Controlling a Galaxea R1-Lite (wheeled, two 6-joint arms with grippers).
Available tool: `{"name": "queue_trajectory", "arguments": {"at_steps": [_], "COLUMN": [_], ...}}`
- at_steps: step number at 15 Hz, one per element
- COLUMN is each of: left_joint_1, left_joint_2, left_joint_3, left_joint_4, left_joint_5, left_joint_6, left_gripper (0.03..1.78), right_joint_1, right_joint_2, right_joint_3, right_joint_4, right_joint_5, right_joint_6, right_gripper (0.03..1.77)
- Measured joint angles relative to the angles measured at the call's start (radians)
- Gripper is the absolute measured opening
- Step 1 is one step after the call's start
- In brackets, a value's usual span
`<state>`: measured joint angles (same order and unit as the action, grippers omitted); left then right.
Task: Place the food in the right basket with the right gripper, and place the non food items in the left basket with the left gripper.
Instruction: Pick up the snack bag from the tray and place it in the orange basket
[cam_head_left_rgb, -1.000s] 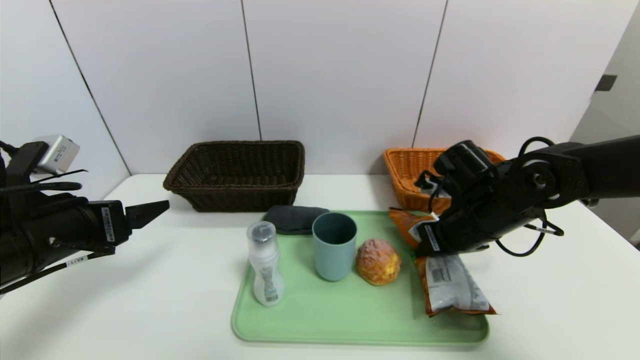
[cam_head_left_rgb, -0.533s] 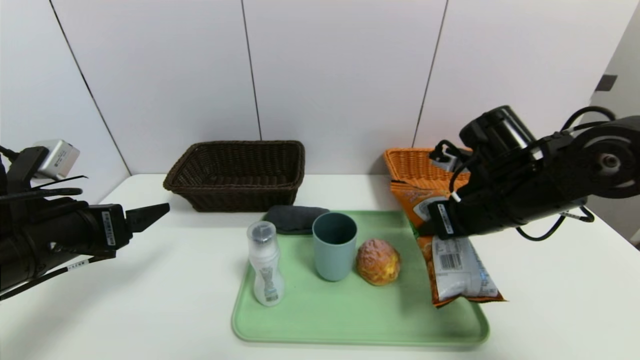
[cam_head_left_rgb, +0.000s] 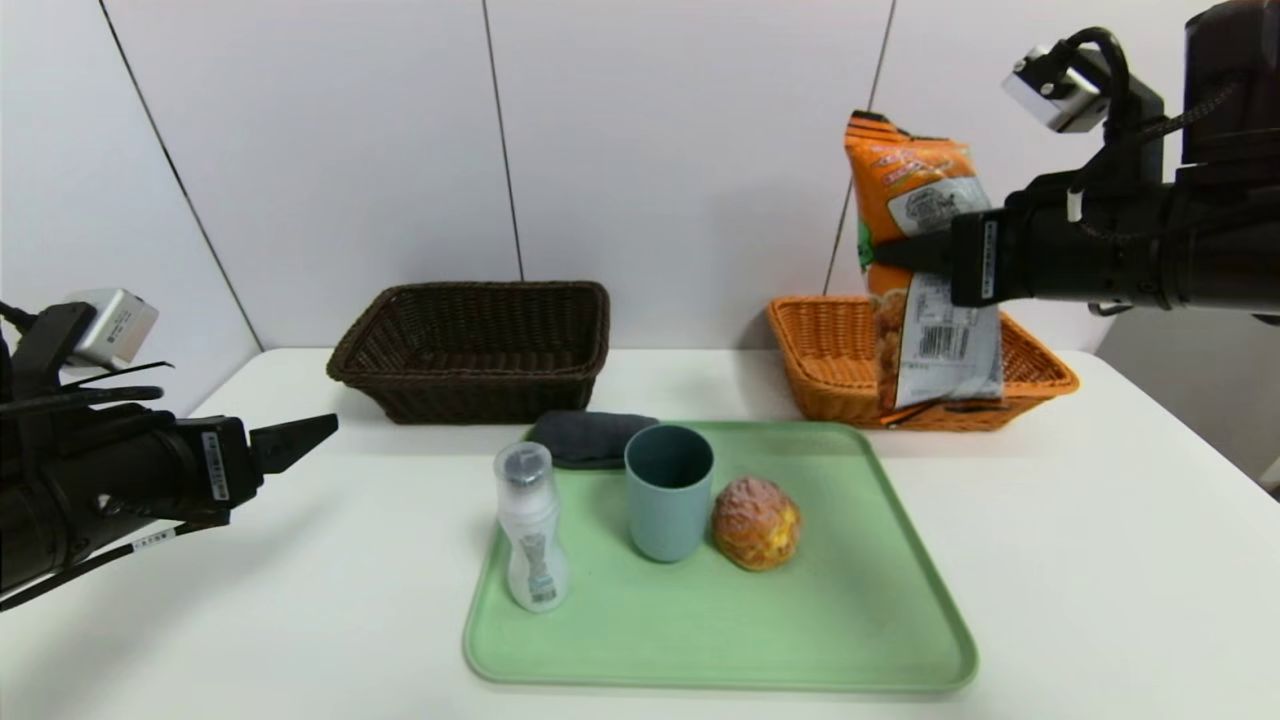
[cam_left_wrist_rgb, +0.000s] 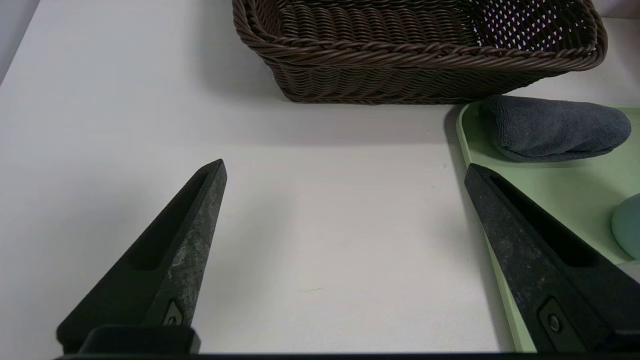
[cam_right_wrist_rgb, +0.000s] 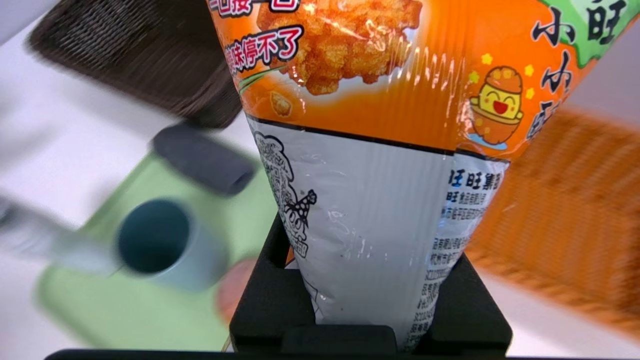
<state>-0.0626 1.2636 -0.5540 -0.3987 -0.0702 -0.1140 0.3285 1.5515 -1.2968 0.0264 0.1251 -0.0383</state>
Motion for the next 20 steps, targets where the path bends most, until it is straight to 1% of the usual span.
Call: {"name": "queue_trajectory", "arguments": {"at_steps": [3, 4, 6, 9, 11, 16, 20], "left_joint_1": [0.000, 0.000, 0.000, 0.000, 0.000, 0.000, 0.000], "left_joint_2": [-0.007, -0.010, -0.015, -0.024, -0.029, -0.037, -0.037], "left_joint_3": [0.001, 0.001, 0.002, 0.008, 0.011, 0.023, 0.023], "left_joint_4": [0.001, 0.001, 0.001, 0.001, 0.001, 0.000, 0.000], "left_joint_5": [0.000, 0.000, 0.000, 0.000, 0.000, 0.000, 0.000], "left_joint_6": [0.006, 0.006, 0.006, 0.009, 0.008, 0.007, 0.010], "left_gripper": [1.69, 1.69, 1.69, 1.69, 1.69, 1.69, 1.69], "right_joint_1": [-0.090, -0.126, -0.180, -0.246, -0.301, -0.401, -0.423], "right_joint_2": [0.064, 0.097, 0.168, 0.301, 0.390, 0.565, 0.629], "right_joint_3": [-0.041, -0.051, -0.063, -0.116, -0.187, -0.278, -0.283], "right_joint_4": [-0.060, -0.089, -0.156, -0.280, -0.304, -0.311, -0.313], "right_joint_5": [-0.036, -0.039, -0.041, -0.043, -0.046, -0.055, -0.051], "right_joint_6": [-0.034, -0.056, -0.110, -0.217, -0.262, -0.281, -0.273], "right_gripper": [0.44, 0.44, 0.44, 0.44, 0.44, 0.44, 0.44]}}
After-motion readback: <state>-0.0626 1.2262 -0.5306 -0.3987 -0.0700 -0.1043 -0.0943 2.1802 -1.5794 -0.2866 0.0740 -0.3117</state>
